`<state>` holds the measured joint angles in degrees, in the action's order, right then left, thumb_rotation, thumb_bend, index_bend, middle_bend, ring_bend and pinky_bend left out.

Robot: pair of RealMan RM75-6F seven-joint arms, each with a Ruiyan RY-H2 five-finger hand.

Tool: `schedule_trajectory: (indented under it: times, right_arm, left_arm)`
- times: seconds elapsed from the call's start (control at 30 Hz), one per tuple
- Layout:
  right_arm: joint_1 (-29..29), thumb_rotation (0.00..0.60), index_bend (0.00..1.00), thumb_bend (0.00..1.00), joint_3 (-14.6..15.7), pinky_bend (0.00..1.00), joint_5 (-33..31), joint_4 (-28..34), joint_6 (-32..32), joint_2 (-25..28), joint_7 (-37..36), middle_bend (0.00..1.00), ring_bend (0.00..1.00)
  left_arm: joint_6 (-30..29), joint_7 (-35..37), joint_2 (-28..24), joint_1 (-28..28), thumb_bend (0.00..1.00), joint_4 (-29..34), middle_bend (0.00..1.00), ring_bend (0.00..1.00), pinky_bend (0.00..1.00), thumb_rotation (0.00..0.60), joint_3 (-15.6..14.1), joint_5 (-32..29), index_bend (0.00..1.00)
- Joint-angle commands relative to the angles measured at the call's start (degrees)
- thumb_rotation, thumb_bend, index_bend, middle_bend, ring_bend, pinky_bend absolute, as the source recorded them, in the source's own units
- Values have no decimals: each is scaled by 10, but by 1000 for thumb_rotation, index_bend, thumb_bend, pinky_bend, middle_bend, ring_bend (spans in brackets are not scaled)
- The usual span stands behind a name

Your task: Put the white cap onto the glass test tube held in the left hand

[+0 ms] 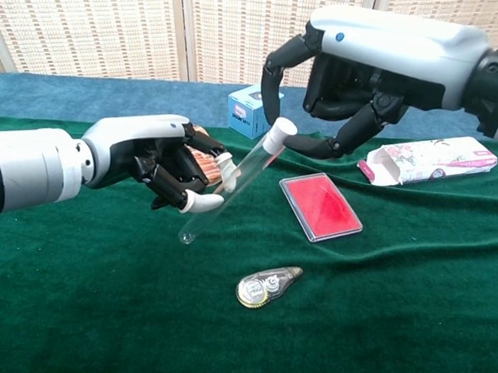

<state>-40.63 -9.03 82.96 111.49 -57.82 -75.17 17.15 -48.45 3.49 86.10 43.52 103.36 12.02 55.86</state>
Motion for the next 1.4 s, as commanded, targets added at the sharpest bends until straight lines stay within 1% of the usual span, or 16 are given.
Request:
schedule_trajectory:
  times: [0.03,0.47,0.53,0.6,0.67,0.83,0.9,0.93,0.97,1.07,1.17,1.3,1.4]
  right_arm:
    - [-2,586,765,619,0,1000,-3,-2,1,-3,2,1000,1000]
    - [-9,586,764,619,3,1000,-18,-16,5,-15,8,1000,1000]
    - [-9,584,738,619,3,1000,-18,-17,3,-17,7,1000,1000]
    - [-9,581,685,619,4,1000,-15,-19,2,-18,5,1000,1000]
    - [-9,579,602,619,5,1000,-13,-23,1,-18,3,1000,1000]
    - [-8,579,334,608,6,1000,-15,-25,-2,-18,-2,1000,1000]
    - [-7,580,257,551,8,1000,-16,-24,-1,-17,-2,1000,1000]
    - [-7,579,211,498,9,1000,-17,-24,-1,-17,-4,1000,1000]
    - [-6,576,174,469,10,1000,-18,-24,-2,-17,-5,1000,1000]
    - [1,555,75,436,14,1000,-18,-22,-7,-13,-19,1000,1000]
    - [10,539,34,436,15,1000,-7,-18,-22,-3,-37,1000,1000]
    - [29,538,32,436,18,1000,11,-10,-53,22,-48,1000,1000]
    - [46,537,32,437,19,1000,14,-6,-74,44,-53,1000,1000]
  left_arm:
    - [0,1,-1,0,514,-1,927,830,794,600,0,0,709]
    - [5,12,-1,-2,514,-10,927,830,794,600,-3,3,716]
    - [5,13,-2,-2,514,-11,927,830,794,600,-3,4,716]
    - [5,14,-2,-3,515,-12,927,830,794,600,-4,5,716]
    - [5,14,-2,-3,514,-13,927,831,794,600,-4,6,717]
    - [1,11,-7,-6,515,-14,927,830,794,600,-7,8,718]
    - [0,8,-9,-7,515,-15,927,830,794,600,-9,9,719]
    - [-2,6,-10,-8,516,-16,927,830,794,600,-10,10,719]
    - [-3,4,-11,-8,517,-17,927,830,794,600,-11,11,719]
    - [-5,-6,-18,-10,518,-19,927,830,794,600,-19,18,719]
    - [-10,-24,-26,-12,519,-23,927,830,794,600,-29,29,719]
    - [-22,-54,-32,-13,519,-39,927,830,794,600,-40,38,719]
    - [-37,-84,-25,-15,519,-63,927,829,794,600,-49,43,720]
